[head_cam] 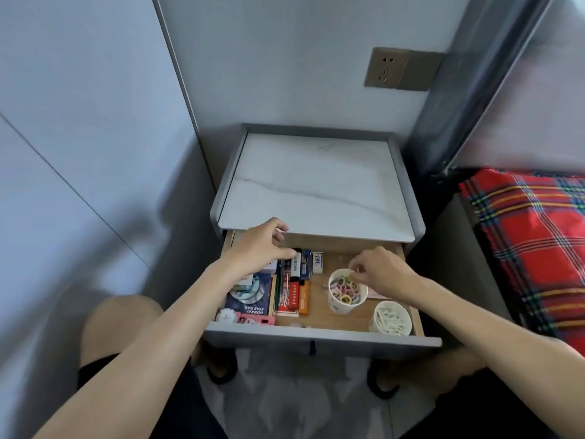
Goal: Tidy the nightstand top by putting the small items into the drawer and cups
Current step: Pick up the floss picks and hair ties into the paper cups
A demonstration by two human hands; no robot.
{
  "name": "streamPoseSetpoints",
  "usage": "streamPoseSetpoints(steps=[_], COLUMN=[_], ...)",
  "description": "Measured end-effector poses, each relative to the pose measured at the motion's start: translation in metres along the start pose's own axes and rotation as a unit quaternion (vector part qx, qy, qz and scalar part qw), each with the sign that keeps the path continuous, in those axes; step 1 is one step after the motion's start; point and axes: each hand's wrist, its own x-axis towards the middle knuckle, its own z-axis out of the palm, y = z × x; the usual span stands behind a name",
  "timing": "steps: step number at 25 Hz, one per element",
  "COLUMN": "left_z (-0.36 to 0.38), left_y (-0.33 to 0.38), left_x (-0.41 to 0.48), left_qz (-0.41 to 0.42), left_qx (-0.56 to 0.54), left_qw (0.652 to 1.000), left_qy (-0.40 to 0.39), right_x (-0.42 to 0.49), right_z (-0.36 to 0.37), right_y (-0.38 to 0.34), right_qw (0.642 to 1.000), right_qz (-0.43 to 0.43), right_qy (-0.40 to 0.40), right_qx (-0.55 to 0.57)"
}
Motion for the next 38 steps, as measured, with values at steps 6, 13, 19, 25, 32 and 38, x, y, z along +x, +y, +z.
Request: streamPoseSetpoints(steps=[6, 13, 19, 25, 32, 38], left_z=[0.011, 0.018, 0.02, 0.016, 0.009, 0.004], left_y=[0.005, 0.003, 0.007, 0.005, 0.0, -0.002], left_x=[-0.005, 0.004, 0.011, 0.008, 0.016, 0.023], left_qz=[-0.017, -0.022, -0.019, -0.021, -0.052, -0.064], left_qx=[-0.013, 0.006, 0.009, 0.002, 0.009, -0.002], left_qw=[1.0, 1.0, 1.0, 1.0, 0.998, 0.998], left_qy=[-0.008, -0.013, -0.011, -0.006, 0.022, 0.029], right_x=[-0.016, -0.017, -0.035, -0.043, -0.015, 0.02], right_z=[0.058, 0.074, 0.041, 0.036, 0.032, 0.036], right_y=[0.023, 0.029, 0.009, -0.03, -0.027, -0.029], right_qw=[0.999, 0.999, 0.991, 0.98, 0.983, 0.983], right_qz=[0.037, 0.019, -0.047, -0.139, -0.109, -0.098], right_qy=[-0.013, -0.024, -0.052, -0.144, 0.022, 0.059], right_qx=[-0.002, -0.01, 0.117, 0.007, -0.144, -0.144])
